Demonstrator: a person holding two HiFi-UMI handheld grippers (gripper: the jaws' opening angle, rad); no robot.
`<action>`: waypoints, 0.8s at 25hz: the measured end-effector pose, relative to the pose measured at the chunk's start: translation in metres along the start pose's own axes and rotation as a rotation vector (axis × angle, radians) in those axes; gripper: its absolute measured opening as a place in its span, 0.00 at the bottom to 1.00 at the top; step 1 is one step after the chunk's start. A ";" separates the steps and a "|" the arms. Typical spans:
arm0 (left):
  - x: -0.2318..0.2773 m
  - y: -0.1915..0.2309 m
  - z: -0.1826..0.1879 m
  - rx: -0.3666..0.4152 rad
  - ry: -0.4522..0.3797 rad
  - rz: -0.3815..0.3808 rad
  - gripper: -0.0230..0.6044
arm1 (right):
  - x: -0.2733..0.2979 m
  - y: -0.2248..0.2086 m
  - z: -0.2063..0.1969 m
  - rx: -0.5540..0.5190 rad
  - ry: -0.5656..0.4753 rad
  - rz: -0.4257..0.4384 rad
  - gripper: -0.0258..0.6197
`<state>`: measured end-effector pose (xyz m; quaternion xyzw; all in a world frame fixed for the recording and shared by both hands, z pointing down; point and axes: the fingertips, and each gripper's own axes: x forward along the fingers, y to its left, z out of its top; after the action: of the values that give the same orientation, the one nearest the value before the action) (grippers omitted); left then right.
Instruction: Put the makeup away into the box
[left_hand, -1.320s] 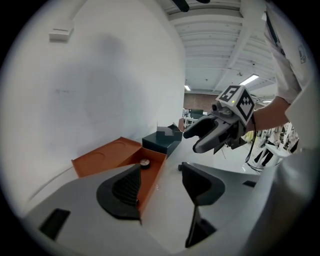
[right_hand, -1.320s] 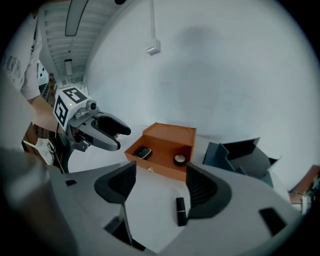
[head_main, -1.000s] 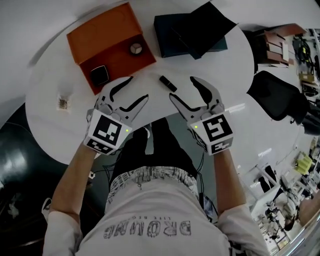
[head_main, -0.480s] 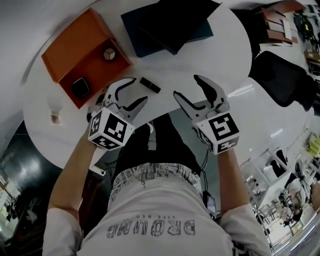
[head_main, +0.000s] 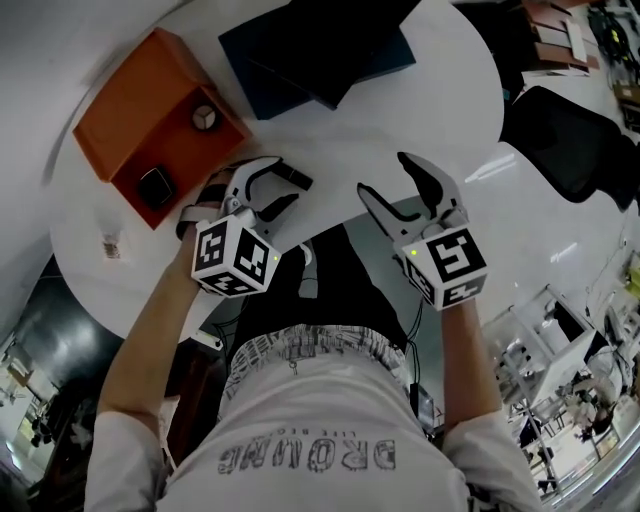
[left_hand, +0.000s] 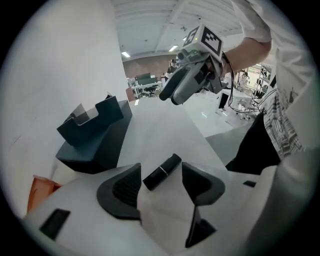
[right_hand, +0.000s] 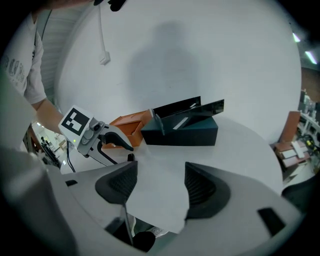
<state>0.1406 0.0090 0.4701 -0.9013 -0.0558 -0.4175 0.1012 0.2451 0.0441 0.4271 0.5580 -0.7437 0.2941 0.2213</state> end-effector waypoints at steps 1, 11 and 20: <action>0.003 -0.001 -0.001 0.019 0.014 -0.007 0.48 | -0.001 -0.003 -0.002 0.007 -0.001 -0.004 0.52; 0.025 -0.009 -0.005 0.167 0.129 -0.061 0.47 | -0.008 -0.018 -0.015 0.054 -0.005 -0.025 0.52; 0.027 -0.015 -0.007 0.146 0.149 -0.110 0.39 | -0.007 -0.022 -0.015 0.064 -0.009 -0.029 0.51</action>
<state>0.1497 0.0223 0.4968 -0.8537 -0.1279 -0.4829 0.1473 0.2679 0.0547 0.4372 0.5768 -0.7269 0.3119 0.2042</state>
